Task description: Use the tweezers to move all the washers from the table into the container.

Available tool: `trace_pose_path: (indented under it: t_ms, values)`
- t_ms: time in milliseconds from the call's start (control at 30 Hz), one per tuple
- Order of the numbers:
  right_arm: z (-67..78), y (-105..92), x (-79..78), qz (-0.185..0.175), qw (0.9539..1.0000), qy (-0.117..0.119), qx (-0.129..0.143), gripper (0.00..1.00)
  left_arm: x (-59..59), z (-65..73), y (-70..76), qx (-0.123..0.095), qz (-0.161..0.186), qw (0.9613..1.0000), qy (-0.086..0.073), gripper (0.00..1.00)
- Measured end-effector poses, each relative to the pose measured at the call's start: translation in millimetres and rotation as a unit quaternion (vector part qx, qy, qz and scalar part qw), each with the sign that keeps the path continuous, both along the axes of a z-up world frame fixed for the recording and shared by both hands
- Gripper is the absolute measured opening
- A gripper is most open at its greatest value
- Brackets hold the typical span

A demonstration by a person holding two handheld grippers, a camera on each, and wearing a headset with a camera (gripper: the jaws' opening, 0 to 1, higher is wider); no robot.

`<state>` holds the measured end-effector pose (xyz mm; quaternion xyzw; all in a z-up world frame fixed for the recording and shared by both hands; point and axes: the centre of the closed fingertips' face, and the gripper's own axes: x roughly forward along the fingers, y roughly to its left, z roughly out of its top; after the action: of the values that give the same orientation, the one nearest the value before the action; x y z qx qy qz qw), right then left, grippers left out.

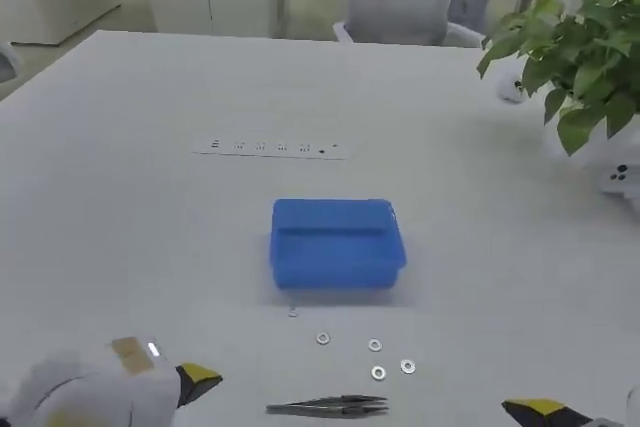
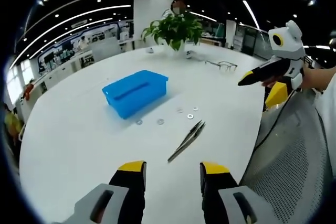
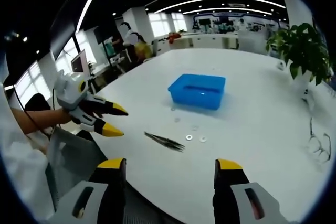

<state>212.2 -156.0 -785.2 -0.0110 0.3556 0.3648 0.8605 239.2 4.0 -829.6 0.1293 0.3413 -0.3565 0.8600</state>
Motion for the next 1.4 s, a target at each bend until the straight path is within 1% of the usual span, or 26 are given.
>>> trace_pose_path:
  t_ms: [67, 100, 267, 400, 433, 467, 500, 600, 633, 700, 767, 867, 933, 1067, 1133, 1200, 1267, 1333, 1400]
  values:
    - [-2.1, -0.6, -1.5, 0.0, 1.0, 0.005, -0.001, 0.64, 2.6, -8.8, -1.8, 0.004, -0.005, 0.9999, 0.011, 0.34]
    - [-2.9, -1.1, -1.9, 0.001, 1.0, 0.006, -0.003, 0.64, 4.0, -11.7, -2.5, 0.004, -0.008, 0.9999, 0.013, 0.33]
    - [-4.8, -2.6, -2.8, -0.001, 0.9999, 0.012, -0.008, 0.63, 11.2, -19.1, -9.6, 0.004, -0.019, 0.9996, 0.021, 0.29]
    - [-5.7, -2.9, -1.4, -0.004, 0.9999, 0.014, -0.008, 0.63, 16.9, -24.8, -13.2, 0.011, -0.03, 0.9992, 0.023, 0.25]
    - [-5.8, -2.6, -0.6, -0.005, 0.9999, 0.015, -0.007, 0.63, 18.6, -27.4, -14.2, 0.01, -0.034, 0.999, 0.026, 0.23]
    - [-6.2, -2.6, -0.3, -0.005, 0.9998, 0.016, -0.007, 0.63, 19.2, -29.4, -14.7, 0.012, -0.036, 0.9988, 0.03, 0.22]
    - [-6.6, -2.6, 0.1, -0.005, 0.9998, 0.017, -0.008, 0.62, 19.2, -32.2, -15.4, 0.014, -0.04, 0.9984, 0.037, 0.2]
    - [-8.0, -2.2, 0.6, -0.001, 0.9998, 0.019, -0.011, 0.62, 20.6, -37.5, -15.5, 0.025, -0.049, 0.9978, 0.037, 0.16]
    - [-8.8, -2.1, 0.4, 0.001, 0.9997, 0.021, -0.012, 0.62, 21.4, -40.9, -15.4, 0.027, -0.051, 0.9975, 0.04, 0.16]
    - [-9.9, -1.9, 0.6, 0.004, 0.9996, 0.023, -0.015, 0.62, 21.0, -43.6, -16.8, 0.028, -0.054, 0.997, 0.047, 0.15]
    - [-10.5, -1.7, 1.1, 0.006, 0.9996, 0.024, -0.016, 0.61, 20.4, -45.4, -18.3, 0.03, -0.059, 0.9966, 0.048, 0.11]
    - [-9.5, -0.8, 2.7, 0.008, 0.9996, 0.024, -0.016, 0.61, 21.5, -48.4, -17.9, 0.044, -0.062, 0.9962, 0.042, 0.06]
    - [-9.1, 1.2, 2.4, 0.011, 0.9995, 0.025, -0.016, 0.61, 26.3, -49.1, -20.1, 0.045, -0.069, 0.9961, 0.032, 0.03]
    - [-11.4, 4.0, 1.2, 0.021, 0.9992, 0.026, -0.021, 0.61, 25.0, -48.6, -21.1, 0.056, -0.09, 0.994, 0.026, 0.01]
    - [-11.5, 5.4, 1.2, 0.023, 0.9991, 0.027, -0.02, 0.6, 23.2, -48.6, -22.3, 0.063, -0.108, 0.992, 0.02, 0.01]
    - [-10.7, 8.1, 2.1, 0.027, 0.9991, 0.026, -0.019, 0.6, 19.9, -48.9, -23.8, 0.072, -0.133, 0.9885, 0.016, 0.0]
    - [-9.9, 12.9, 2.4, 0.036, 0.9989, 0.026, -0.018, 0.58, 17.3, -49.5, -25.2, 0.078, -0.141, 0.9868, 0.011, 0.0]
    - [-9.3, 19.0, 1.3, 0.05, 0.9983, 0.025, -0.02, 0.57, 14.2, -48.4, -27.0, 0.081, -0.149, 0.9854, 0.013, 0.0]
    - [-7.2, 25.3, 0.5, 0.064, 0.9975, 0.019, -0.022, 0.56, 12.8, -43.5, -27.0, 0.083, -0.154, 0.9845, 0.01, 0.0]
